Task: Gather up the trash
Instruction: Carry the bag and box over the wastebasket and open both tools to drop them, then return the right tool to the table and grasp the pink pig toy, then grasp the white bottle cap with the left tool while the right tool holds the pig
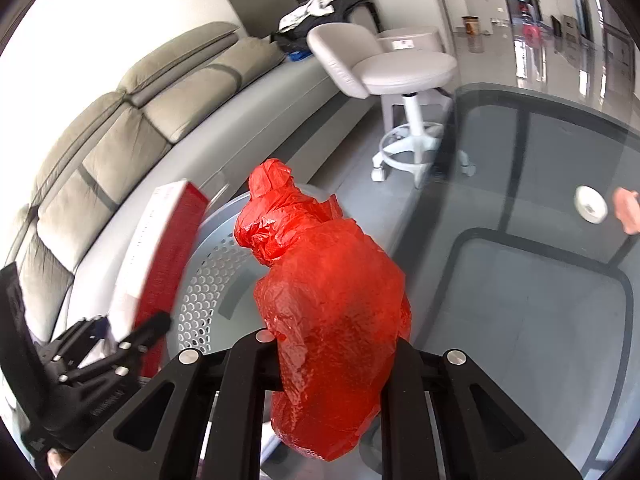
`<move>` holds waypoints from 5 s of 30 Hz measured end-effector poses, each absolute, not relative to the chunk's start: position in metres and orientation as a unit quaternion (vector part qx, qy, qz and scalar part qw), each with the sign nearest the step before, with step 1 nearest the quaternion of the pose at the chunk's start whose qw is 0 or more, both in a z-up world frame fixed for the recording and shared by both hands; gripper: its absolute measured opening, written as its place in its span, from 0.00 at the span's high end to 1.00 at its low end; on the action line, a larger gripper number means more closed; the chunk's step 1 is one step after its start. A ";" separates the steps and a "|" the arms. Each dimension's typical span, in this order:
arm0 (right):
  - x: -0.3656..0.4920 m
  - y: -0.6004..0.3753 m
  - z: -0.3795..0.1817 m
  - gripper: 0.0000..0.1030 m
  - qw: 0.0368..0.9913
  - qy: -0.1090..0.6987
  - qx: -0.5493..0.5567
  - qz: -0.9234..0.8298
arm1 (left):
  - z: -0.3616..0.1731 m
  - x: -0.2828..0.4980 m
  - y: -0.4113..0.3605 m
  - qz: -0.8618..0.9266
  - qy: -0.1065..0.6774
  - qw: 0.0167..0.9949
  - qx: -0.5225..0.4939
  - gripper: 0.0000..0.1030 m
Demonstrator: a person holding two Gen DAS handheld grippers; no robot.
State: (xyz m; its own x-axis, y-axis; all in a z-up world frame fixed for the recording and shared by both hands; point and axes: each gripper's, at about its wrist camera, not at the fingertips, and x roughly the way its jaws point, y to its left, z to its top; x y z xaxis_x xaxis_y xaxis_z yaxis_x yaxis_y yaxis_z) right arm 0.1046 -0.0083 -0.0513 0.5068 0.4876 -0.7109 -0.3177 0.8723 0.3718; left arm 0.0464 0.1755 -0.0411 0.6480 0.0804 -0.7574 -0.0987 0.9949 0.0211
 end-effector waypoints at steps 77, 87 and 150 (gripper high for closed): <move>0.058 -0.032 -0.056 0.30 0.878 0.438 0.062 0.184 | -0.035 0.033 0.194 0.051 0.384 0.920 -0.057 0.22; 0.036 -0.156 -0.062 0.30 0.895 0.436 0.069 0.067 | -0.021 0.032 0.134 -0.005 0.372 0.928 -0.022 0.16; 0.189 -0.306 -0.069 0.74 0.906 0.406 0.112 0.040 | -0.078 0.201 -0.134 -0.131 0.421 0.896 0.038 0.10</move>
State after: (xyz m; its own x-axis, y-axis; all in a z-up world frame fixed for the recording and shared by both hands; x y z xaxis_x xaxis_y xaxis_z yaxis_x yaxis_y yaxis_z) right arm 0.1893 -0.3062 -0.0693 0.6674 0.1635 -0.7265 0.0176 0.9719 0.2349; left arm 0.2011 -0.1341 -0.0781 0.6104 -0.2031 -0.7656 0.2680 0.9625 -0.0417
